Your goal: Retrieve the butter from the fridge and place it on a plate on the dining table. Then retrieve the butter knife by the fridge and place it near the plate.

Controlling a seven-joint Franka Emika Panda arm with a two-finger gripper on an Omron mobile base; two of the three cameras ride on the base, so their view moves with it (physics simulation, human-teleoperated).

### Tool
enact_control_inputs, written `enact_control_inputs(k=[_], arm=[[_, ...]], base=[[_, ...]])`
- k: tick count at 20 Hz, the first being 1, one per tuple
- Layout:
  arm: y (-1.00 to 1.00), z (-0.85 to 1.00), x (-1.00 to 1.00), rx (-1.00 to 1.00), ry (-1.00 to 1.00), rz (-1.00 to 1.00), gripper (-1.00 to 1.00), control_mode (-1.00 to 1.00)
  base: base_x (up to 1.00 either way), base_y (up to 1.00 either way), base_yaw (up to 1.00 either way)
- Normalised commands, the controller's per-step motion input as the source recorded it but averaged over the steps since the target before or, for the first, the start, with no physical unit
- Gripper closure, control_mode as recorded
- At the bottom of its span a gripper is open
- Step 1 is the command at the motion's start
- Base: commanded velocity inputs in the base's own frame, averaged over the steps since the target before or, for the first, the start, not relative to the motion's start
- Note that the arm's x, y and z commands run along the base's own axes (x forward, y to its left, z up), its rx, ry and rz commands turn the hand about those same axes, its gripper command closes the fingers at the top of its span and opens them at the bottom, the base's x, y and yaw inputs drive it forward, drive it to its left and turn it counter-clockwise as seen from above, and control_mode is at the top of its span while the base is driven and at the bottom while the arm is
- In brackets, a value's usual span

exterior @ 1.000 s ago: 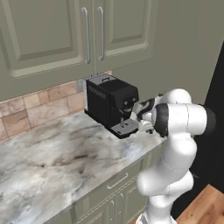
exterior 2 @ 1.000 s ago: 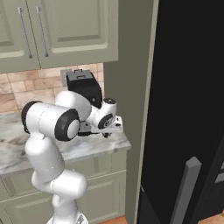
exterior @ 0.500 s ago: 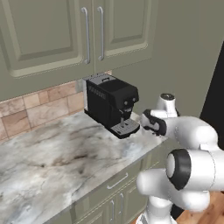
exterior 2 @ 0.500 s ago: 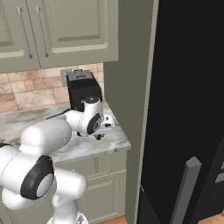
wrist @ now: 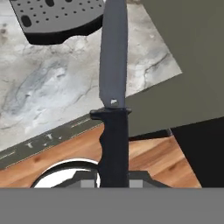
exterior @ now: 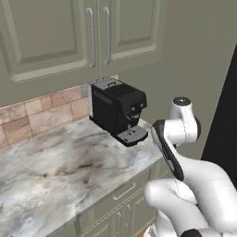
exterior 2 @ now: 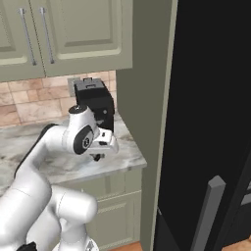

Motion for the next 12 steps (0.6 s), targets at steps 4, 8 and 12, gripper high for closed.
enact_control_inputs(k=[4,8,12], arm=[[0.19,0.61,-0.5,0.04,0.0,-0.19,1.0,-1.0],[0.06,0.33,-0.49,0.06,-0.04,-0.09,1.0,-1.0],[0.0,0.11,-0.41,0.06,-0.11,0.0,1.0,-1.0]], base=[[0.0,0.0,0.0],[0.0,0.0,0.0],[0.0,0.0,0.0]])
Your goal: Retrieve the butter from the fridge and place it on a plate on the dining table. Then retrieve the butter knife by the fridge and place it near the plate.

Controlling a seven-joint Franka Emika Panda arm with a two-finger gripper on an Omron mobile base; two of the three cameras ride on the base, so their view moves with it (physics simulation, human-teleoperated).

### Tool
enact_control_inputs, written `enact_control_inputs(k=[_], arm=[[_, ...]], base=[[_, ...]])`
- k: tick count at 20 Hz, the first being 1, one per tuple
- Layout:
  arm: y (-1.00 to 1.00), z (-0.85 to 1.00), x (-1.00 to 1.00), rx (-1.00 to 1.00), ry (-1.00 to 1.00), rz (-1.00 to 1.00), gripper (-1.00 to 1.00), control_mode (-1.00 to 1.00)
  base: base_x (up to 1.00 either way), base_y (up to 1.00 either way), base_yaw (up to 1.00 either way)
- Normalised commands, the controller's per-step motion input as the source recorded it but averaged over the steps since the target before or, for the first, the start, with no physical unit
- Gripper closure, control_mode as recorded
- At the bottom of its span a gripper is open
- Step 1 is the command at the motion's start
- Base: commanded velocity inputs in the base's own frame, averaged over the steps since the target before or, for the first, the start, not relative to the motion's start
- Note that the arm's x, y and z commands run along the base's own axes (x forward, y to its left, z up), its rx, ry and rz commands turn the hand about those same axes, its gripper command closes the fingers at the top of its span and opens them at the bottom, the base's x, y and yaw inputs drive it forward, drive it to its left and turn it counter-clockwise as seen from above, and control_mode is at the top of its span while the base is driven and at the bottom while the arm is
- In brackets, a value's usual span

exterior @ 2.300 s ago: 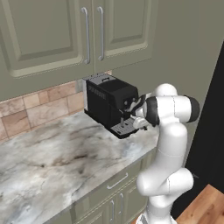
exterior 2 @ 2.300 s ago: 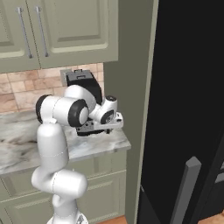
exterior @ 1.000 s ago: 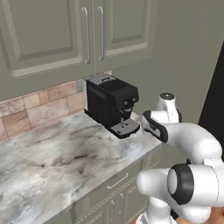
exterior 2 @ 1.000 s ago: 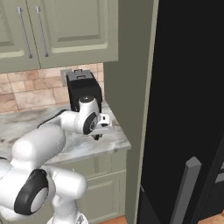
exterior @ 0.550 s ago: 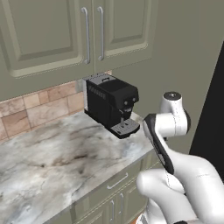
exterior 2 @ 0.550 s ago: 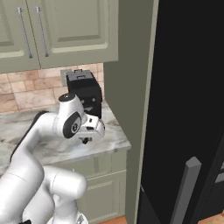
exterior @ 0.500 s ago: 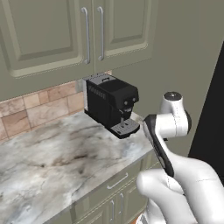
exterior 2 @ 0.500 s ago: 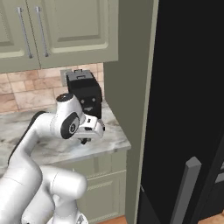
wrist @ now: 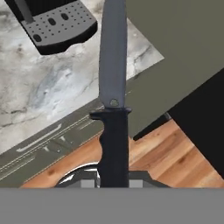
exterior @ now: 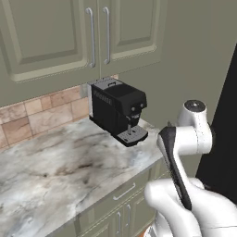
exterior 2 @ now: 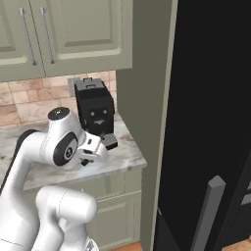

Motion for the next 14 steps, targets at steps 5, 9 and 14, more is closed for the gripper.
enact_control_inputs(k=[5,9,14], arm=[[0.0,0.35,-0.46,0.11,-0.12,0.03,1.0,-1.0],[0.0,0.21,-0.19,0.04,-0.1,0.02,1.0,-1.0],[0.0,0.0,0.0,0.0,0.0,0.0,1.0,-1.0]], base=[[0.0,0.0,0.0],[0.0,0.0,0.0],[0.0,0.0,0.0]])
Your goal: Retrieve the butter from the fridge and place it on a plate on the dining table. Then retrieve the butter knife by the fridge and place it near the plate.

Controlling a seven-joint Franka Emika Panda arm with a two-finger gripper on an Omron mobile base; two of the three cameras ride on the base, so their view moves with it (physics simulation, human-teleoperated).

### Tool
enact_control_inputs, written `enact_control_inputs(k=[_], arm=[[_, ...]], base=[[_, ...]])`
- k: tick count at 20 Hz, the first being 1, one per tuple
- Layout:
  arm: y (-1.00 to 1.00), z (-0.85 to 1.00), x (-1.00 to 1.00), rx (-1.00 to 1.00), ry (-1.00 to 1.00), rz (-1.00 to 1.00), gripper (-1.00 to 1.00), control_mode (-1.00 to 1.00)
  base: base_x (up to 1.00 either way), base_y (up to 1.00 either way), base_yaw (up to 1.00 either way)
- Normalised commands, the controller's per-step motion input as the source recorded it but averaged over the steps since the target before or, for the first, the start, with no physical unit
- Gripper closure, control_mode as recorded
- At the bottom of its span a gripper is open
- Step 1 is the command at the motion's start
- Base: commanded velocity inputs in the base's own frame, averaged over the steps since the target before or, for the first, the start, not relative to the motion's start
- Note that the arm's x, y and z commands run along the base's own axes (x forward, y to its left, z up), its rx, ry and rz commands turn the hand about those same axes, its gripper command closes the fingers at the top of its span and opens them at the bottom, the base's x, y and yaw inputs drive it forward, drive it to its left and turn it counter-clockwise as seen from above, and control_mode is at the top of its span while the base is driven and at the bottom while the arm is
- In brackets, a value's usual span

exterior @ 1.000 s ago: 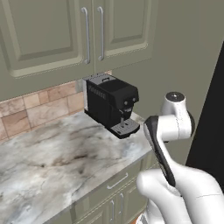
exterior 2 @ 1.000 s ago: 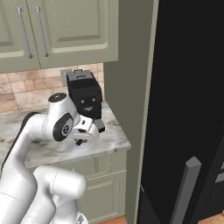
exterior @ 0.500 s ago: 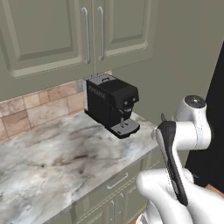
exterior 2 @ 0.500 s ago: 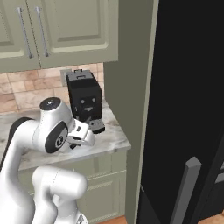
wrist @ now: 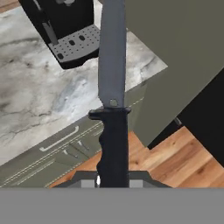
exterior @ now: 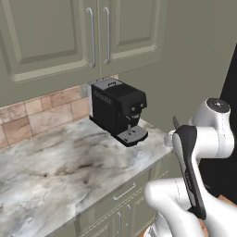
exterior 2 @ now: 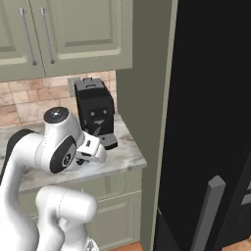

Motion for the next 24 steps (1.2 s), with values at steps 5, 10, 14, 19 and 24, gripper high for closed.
enact_control_inputs(k=[5,10,14,19,24], arm=[[0.0,0.0,-0.12,0.0,0.0,0.0,1.0,-1.0],[0.0,0.0,0.0,0.0,0.0,0.0,1.0,1.0],[0.0,0.0,0.0,0.0,0.0,0.0,1.0,1.0],[0.0,0.0,0.0,0.0,0.0,0.0,1.0,1.0],[0.0,0.0,0.0,0.0,0.0,0.0,1.0,1.0]], base=[[0.0,0.0,0.0],[-0.79,0.0,0.0],[-1.0,0.0,-0.14],[-0.95,0.02,-0.29],[-0.67,0.01,-0.42]])
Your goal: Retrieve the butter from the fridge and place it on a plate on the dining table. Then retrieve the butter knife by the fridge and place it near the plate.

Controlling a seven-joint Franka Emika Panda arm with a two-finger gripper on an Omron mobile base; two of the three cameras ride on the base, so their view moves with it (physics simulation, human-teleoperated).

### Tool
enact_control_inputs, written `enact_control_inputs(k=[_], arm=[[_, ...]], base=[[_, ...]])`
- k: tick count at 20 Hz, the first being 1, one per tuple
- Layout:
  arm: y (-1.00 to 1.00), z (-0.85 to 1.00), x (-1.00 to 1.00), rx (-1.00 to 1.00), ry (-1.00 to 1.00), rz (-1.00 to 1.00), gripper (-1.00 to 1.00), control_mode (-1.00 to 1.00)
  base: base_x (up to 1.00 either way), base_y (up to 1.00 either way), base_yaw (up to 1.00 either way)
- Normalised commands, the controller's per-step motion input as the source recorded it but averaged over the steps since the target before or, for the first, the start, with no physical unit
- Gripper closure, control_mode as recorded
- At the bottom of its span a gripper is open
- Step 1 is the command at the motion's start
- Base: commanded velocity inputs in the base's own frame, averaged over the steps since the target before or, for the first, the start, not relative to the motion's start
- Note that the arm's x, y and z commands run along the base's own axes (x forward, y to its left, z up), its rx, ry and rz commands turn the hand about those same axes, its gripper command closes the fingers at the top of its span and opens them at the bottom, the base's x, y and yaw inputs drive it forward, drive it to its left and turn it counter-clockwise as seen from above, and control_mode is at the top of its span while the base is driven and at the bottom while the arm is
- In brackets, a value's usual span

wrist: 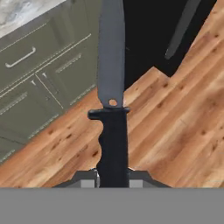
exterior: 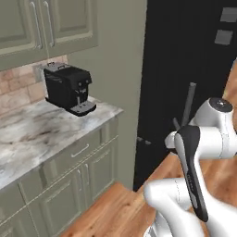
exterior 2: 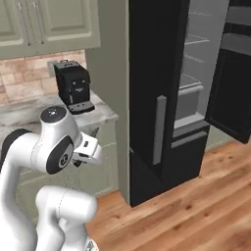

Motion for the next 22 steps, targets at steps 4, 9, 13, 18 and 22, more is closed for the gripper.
enact_control_inputs(k=[4,9,13,18,22], arm=[[0.0,0.0,0.0,0.0,0.0,0.0,1.0,1.0],[0.0,0.0,0.0,0.0,0.0,0.0,1.0,1.0],[0.0,0.0,0.0,0.0,0.0,0.0,1.0,1.0],[0.0,0.0,0.0,0.0,0.0,0.0,1.0,1.0],[0.0,0.0,0.0,0.0,0.0,0.0,1.0,1.0]], base=[[-0.42,-0.06,-0.67],[-0.24,-0.09,-0.76],[-0.05,-0.15,-0.78],[-0.03,-0.19,-0.78],[0.0,-0.33,-0.76]])
